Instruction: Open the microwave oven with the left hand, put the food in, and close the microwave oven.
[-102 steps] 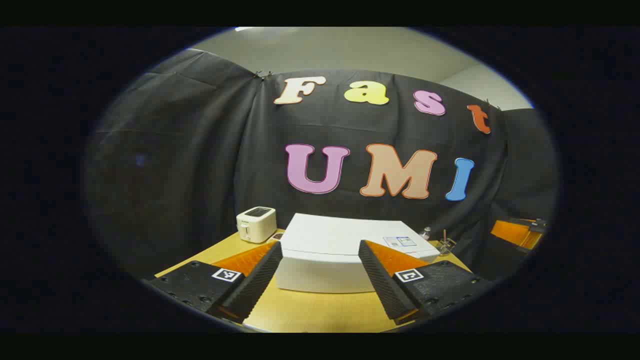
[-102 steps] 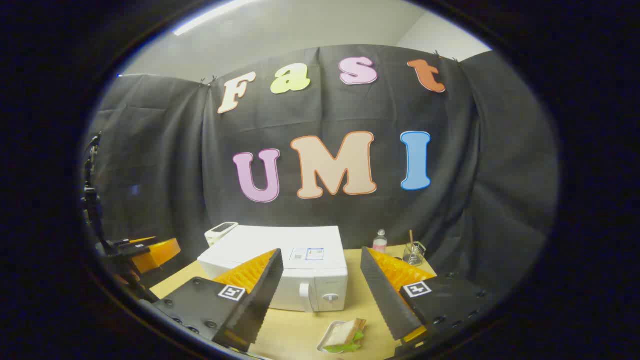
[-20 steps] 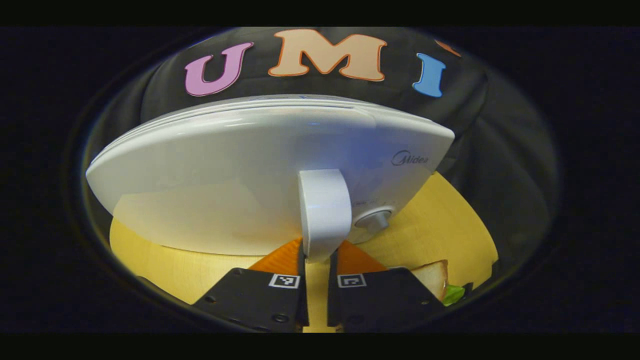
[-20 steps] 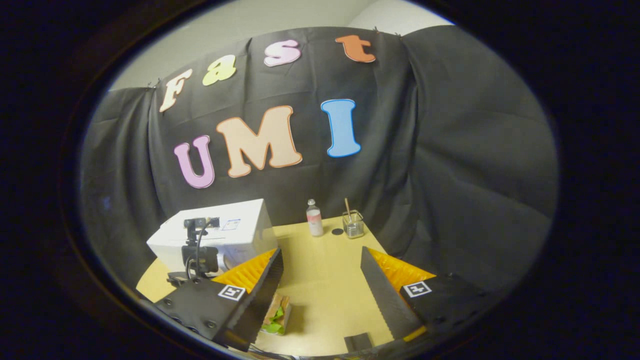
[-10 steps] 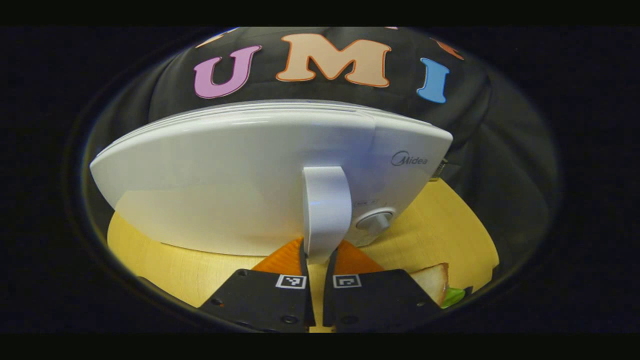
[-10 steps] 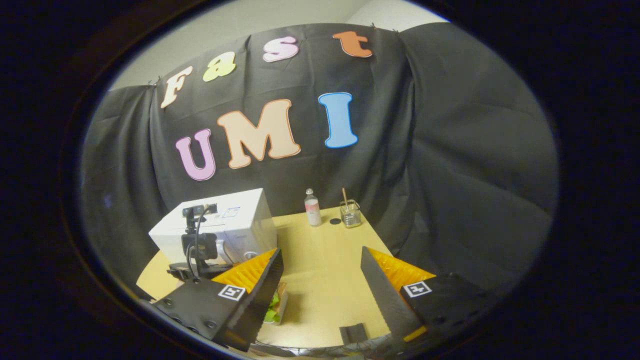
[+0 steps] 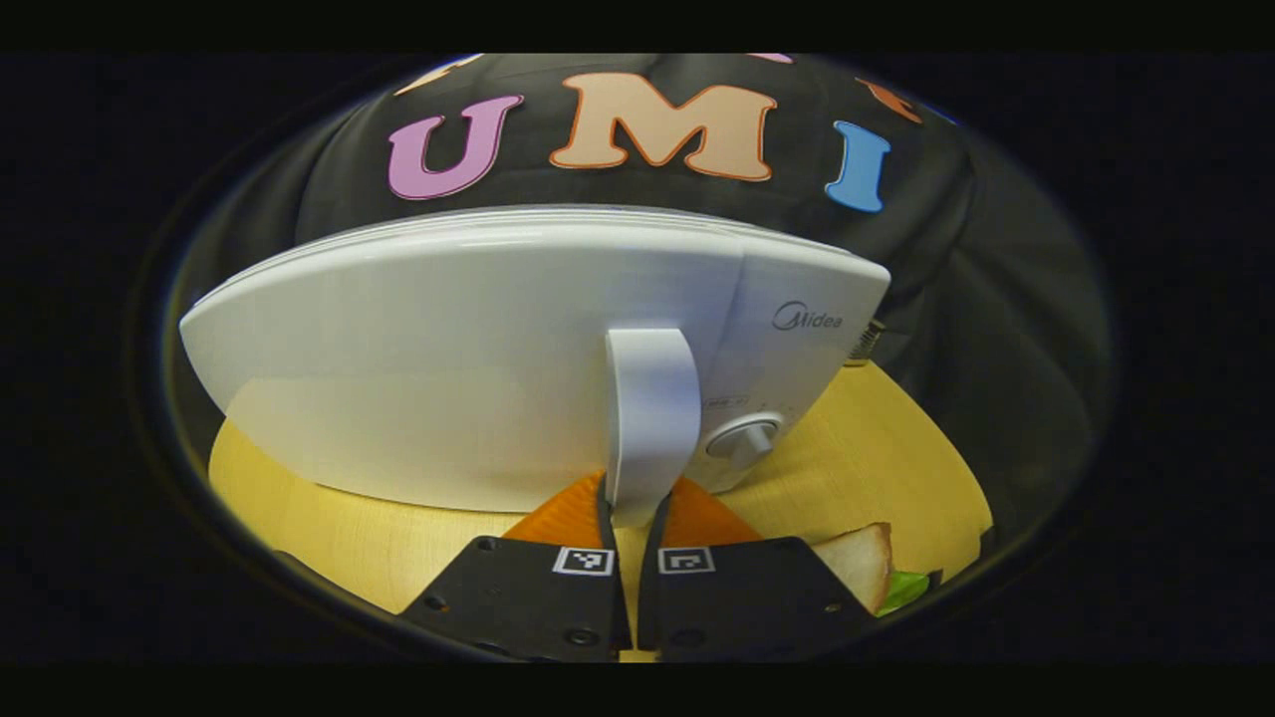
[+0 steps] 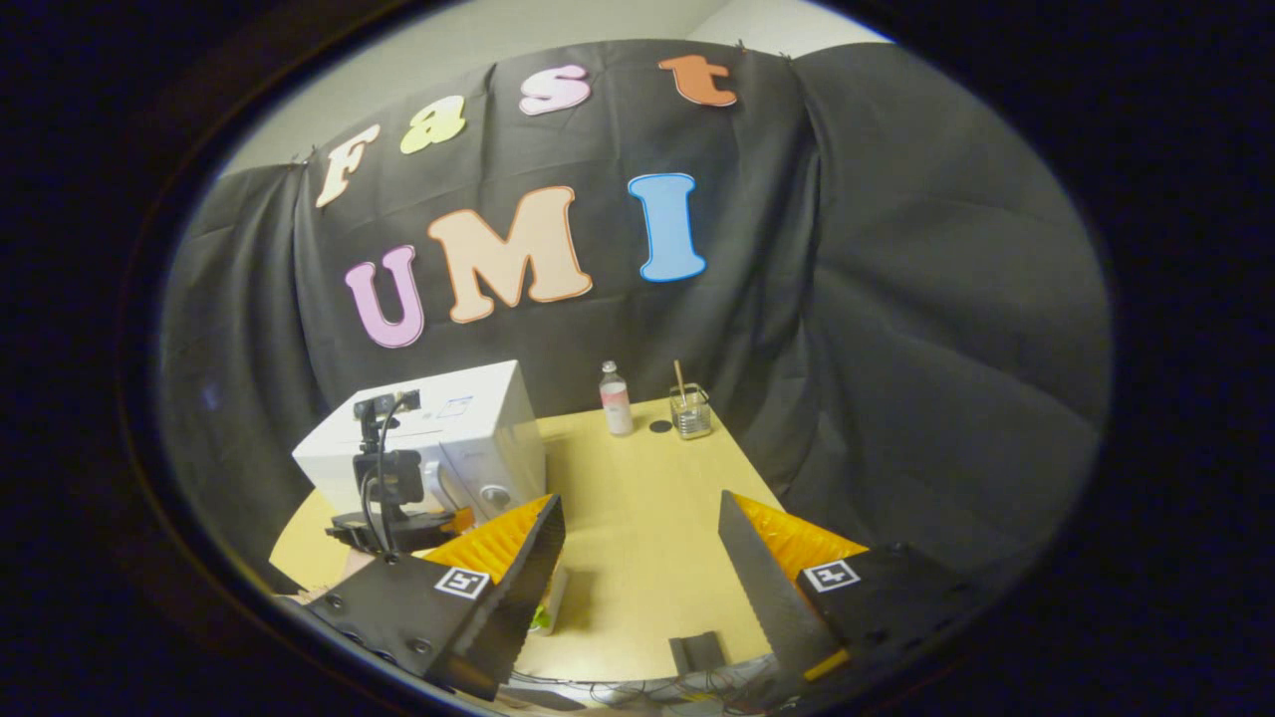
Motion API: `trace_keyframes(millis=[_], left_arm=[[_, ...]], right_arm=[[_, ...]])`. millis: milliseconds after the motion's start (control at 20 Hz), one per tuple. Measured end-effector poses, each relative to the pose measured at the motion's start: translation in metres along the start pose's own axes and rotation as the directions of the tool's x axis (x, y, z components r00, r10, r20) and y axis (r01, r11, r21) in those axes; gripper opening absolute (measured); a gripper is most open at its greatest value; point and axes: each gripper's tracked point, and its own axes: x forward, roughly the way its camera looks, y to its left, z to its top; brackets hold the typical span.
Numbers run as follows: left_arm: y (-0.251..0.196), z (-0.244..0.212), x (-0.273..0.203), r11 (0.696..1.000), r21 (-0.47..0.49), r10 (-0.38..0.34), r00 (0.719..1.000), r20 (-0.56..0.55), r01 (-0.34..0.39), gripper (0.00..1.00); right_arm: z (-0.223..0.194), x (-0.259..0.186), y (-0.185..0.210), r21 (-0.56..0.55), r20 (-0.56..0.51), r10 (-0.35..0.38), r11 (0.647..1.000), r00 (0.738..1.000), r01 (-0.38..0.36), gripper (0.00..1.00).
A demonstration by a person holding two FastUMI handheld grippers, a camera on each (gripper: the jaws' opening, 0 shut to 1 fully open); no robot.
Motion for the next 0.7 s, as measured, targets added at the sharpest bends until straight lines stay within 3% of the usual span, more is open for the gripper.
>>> trace_keyframes(millis=[250, 700], left_arm=[[-0.001, 0.001, -0.003, 1.000, -0.017, -0.020, 1.000, 0.009, 0.021, 0.00], [0.012, -0.066, -0.101, 0.990, 0.084, -0.115, 0.993, 0.038, 0.112, 0.08]], right_arm=[[-0.005, 0.000, 0.023, -0.015, -0.018, 0.037, 0.999, 0.999, -0.038, 0.98], [-0.023, -0.013, 0.082, -0.030, -0.049, 0.120, 0.992, 0.992, -0.122, 0.98]])
